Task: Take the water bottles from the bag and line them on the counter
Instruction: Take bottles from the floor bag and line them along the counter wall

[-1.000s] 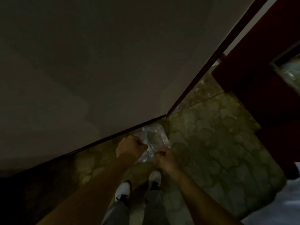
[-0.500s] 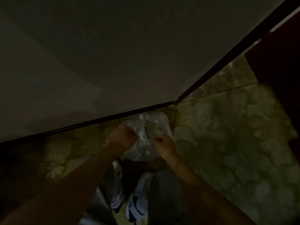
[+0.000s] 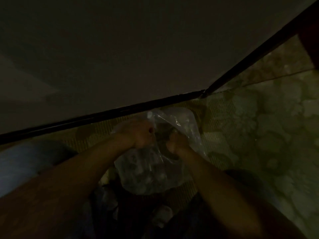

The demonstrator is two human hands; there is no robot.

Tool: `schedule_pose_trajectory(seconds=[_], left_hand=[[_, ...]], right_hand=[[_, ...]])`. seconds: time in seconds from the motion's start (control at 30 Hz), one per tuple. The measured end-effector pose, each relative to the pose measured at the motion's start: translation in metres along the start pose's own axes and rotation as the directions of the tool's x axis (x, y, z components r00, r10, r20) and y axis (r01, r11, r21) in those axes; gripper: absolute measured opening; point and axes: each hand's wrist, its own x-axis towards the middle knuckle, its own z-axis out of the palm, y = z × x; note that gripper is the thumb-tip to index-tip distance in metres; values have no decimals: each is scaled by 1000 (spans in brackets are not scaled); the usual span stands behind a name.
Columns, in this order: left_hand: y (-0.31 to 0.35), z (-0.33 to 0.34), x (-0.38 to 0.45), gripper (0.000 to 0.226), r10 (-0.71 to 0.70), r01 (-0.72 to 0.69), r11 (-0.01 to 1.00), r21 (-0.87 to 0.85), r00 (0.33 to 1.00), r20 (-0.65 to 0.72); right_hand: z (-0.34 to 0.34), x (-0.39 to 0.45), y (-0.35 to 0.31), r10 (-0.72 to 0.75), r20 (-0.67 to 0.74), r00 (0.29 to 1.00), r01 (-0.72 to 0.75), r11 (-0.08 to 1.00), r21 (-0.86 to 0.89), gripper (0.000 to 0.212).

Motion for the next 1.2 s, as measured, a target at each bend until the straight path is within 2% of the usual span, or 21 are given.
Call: schedule_pose_trajectory(seconds=[0.17, 0.27, 0.37, 0.5, 0.63, 0.73, 0.87, 1.0, 1.1, 1.13, 1.2], left_hand=[[0, 1, 22, 42, 27, -26, 999, 37, 1000, -10], [-8, 5, 23, 44, 17, -18, 995, 96, 1000, 6], [-10, 7, 20, 45, 10, -11, 992, 128, 1000, 5], [-10, 5, 20, 41, 15, -10, 988, 154, 999, -32], [-9, 5, 20, 44, 10, -5, 989, 148, 999, -35], [-10, 7, 18, 47, 14, -8, 986, 166, 999, -34], [-14, 5, 13, 53, -6, 10, 987, 158, 1000, -23], [-22, 5, 8, 67, -17, 24, 985, 172, 999, -41], [-29, 9, 5, 61, -11, 22, 984, 174, 998, -67], [-32, 11, 5, 58, -16, 27, 985, 172, 997, -70], [-35, 13, 5, 55, -33, 43, 986, 159, 997, -69]], right_hand=[[8, 23, -4, -22, -96, 995, 37, 988, 151, 46], [9, 24, 0, -35, -40, 999, 38, 996, 86, 39], [14, 17, 2, -92, 120, 988, 89, 996, 31, 39], [18, 12, -5, -150, 184, 971, 124, 981, 147, 32], [14, 7, -13, -139, 217, 966, 91, 972, 216, 12], [13, -2, -25, -169, 234, 957, 112, 965, 235, 29], [11, -9, -36, -212, 354, 911, 126, 960, 251, 42], [13, -14, -38, -216, 291, 932, 157, 965, 212, 40], [17, -12, -39, -268, 152, 951, 205, 919, 336, 43], [19, -12, -41, -274, 101, 956, 234, 925, 300, 43], [24, -9, -42, -251, 130, 959, 212, 944, 252, 40]])
